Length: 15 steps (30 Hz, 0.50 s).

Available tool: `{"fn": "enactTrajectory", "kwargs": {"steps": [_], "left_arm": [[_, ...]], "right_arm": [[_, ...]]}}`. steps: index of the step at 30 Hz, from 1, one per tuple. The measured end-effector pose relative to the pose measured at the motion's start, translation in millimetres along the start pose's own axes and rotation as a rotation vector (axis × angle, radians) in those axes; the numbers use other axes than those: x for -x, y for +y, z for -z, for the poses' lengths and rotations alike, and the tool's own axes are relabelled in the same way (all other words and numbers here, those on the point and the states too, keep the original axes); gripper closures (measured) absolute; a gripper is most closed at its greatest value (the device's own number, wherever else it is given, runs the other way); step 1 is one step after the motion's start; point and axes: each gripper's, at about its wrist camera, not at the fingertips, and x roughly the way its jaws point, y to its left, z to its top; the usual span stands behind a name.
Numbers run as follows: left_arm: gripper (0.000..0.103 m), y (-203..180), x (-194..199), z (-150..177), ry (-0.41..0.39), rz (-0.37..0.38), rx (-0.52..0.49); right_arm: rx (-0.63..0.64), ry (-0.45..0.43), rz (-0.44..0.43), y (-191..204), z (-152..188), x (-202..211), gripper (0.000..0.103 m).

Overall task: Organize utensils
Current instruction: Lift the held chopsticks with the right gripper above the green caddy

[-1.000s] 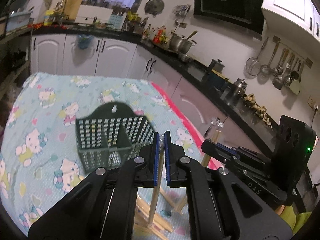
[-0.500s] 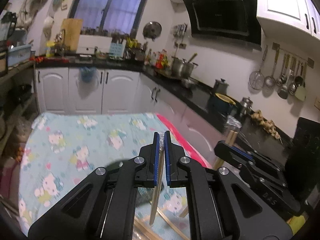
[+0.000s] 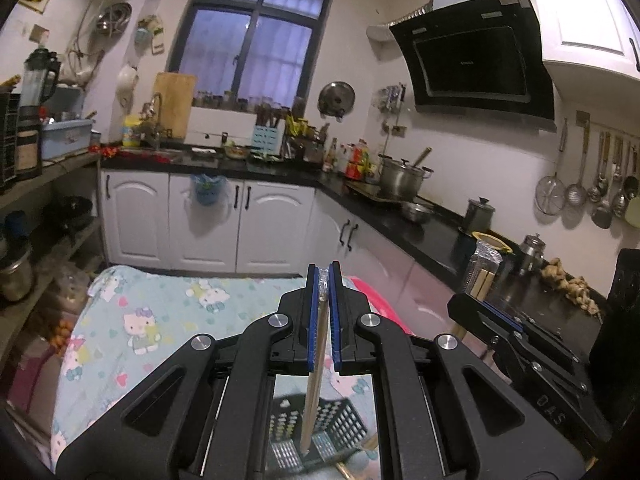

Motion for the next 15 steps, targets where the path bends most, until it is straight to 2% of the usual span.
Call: {"fn": "enactTrajectory", "kwargs": {"steps": [8,15], "left_arm": [[0.101,13.0,-17.1,20.1,-0.015,-0.012,0.025],[0.100,25.0,-36.2,50.6,0.022,0.003,0.054]], "right_arm": [[-0.046,0.012,0.057,-16.8,22.6,-28.8,0.097],[-0.076,0.047,0.095,-25.8,50.4,-48.6,0.097]]}}
